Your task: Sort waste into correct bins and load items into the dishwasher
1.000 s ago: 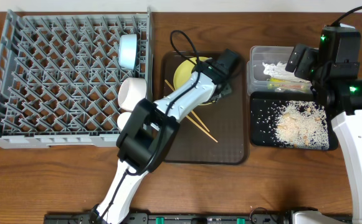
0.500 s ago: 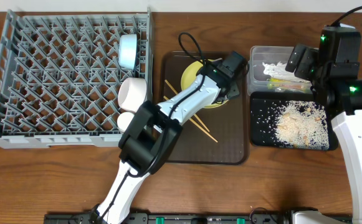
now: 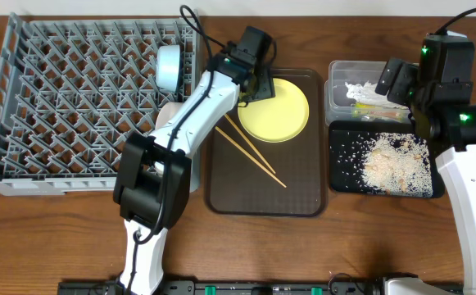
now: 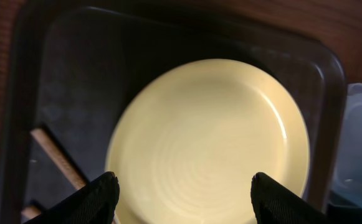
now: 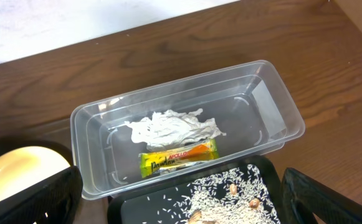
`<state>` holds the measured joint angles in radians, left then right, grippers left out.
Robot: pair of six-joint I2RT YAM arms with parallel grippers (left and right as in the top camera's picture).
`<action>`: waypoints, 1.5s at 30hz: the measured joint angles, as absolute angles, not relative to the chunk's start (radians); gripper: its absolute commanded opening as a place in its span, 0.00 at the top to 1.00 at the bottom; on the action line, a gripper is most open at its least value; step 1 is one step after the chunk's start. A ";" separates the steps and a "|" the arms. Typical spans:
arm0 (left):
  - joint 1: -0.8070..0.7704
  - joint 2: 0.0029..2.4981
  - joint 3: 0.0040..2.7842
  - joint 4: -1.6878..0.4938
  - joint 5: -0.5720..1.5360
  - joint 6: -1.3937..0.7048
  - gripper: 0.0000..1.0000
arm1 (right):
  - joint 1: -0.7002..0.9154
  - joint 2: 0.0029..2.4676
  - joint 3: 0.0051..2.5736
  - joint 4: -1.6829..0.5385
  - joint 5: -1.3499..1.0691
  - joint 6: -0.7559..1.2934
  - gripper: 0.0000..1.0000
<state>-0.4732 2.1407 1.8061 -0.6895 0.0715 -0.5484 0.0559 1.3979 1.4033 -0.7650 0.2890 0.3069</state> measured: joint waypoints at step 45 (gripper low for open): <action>-0.437 2.299 1.790 -0.691 0.189 -0.707 0.93 | 0.056 1.398 1.403 -0.766 0.289 0.307 0.01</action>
